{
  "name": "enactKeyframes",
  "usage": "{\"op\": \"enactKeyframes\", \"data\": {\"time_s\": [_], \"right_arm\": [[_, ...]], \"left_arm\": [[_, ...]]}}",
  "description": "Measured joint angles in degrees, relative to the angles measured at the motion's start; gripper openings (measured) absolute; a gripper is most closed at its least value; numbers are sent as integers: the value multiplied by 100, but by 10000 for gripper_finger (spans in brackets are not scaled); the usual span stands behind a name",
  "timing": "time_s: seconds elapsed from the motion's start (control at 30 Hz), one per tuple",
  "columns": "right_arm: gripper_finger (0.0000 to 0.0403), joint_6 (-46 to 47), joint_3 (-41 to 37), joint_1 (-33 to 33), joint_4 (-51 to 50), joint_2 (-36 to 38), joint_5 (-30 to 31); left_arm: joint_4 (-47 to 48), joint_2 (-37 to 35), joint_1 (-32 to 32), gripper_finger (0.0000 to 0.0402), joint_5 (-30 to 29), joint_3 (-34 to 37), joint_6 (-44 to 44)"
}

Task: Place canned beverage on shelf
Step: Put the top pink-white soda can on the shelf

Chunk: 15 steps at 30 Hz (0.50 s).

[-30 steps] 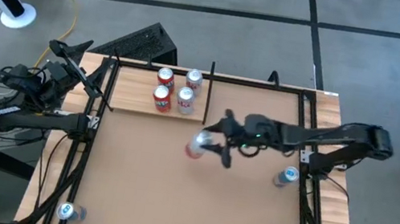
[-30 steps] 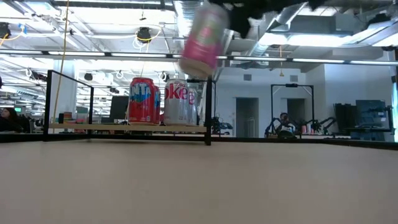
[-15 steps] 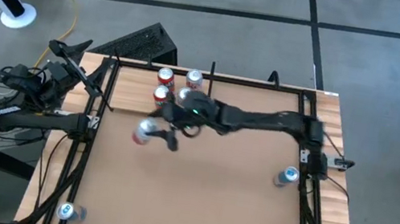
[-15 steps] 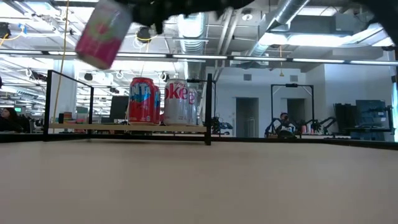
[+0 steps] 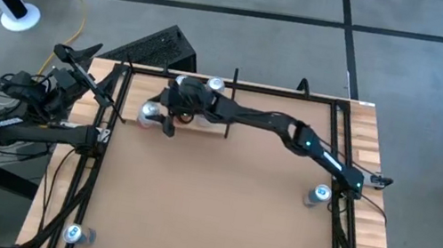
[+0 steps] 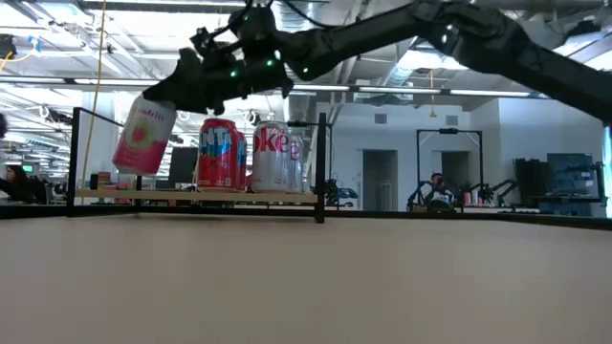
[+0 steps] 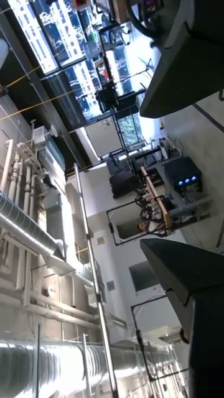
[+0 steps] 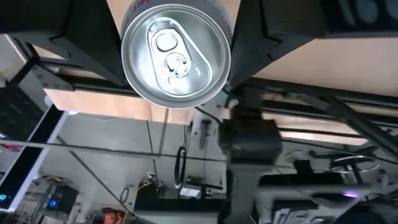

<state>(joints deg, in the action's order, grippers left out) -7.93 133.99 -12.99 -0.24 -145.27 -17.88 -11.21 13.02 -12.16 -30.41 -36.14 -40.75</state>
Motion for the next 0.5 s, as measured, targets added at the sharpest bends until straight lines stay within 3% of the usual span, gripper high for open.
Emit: {"op": "enactKeyframes", "data": {"time_s": [0.5], "right_arm": [[284,325,44,-442,-331,-60,146]], "left_arm": [[-1,0,1,320,114,0,96]]}}
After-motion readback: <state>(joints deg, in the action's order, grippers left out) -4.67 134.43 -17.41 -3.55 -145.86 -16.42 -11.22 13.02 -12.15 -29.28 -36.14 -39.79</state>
